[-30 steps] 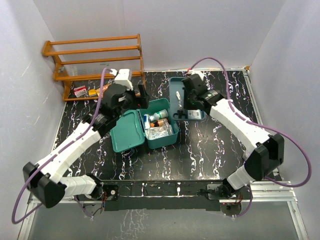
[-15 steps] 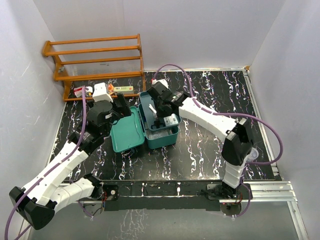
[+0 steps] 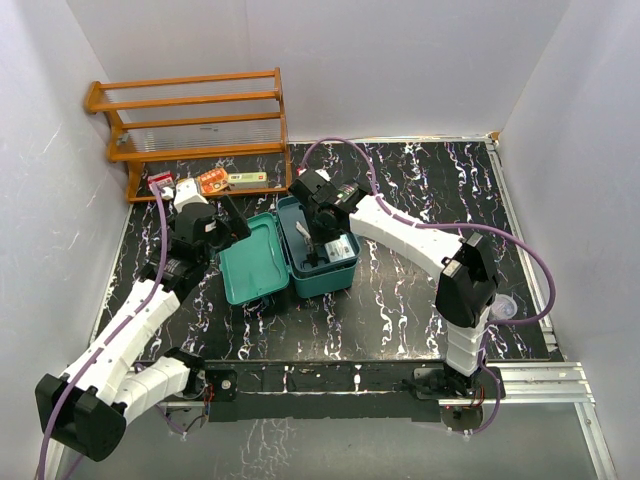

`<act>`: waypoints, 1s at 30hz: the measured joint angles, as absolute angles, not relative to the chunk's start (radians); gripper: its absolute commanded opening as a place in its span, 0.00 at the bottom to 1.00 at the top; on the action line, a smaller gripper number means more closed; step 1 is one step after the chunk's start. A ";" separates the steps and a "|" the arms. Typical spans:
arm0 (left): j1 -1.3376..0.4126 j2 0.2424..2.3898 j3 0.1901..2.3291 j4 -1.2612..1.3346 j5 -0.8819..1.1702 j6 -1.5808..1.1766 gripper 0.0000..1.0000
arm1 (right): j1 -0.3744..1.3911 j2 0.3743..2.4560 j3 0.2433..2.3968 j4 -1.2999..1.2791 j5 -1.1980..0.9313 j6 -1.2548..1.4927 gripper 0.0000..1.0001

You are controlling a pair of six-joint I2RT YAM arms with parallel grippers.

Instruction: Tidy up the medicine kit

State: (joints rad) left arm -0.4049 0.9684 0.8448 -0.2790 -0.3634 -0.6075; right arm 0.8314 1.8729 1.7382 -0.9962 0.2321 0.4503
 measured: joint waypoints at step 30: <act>-0.362 0.942 0.830 -0.316 -0.271 -0.661 0.97 | 0.842 1.869 1.690 -0.965 0.218 0.503 0.00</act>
State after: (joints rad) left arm -0.3618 0.9417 0.8299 -0.3161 -0.2710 -0.6609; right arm 0.8425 1.8690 1.6897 -0.9653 0.2184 0.5026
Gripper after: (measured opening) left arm 0.964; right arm 0.012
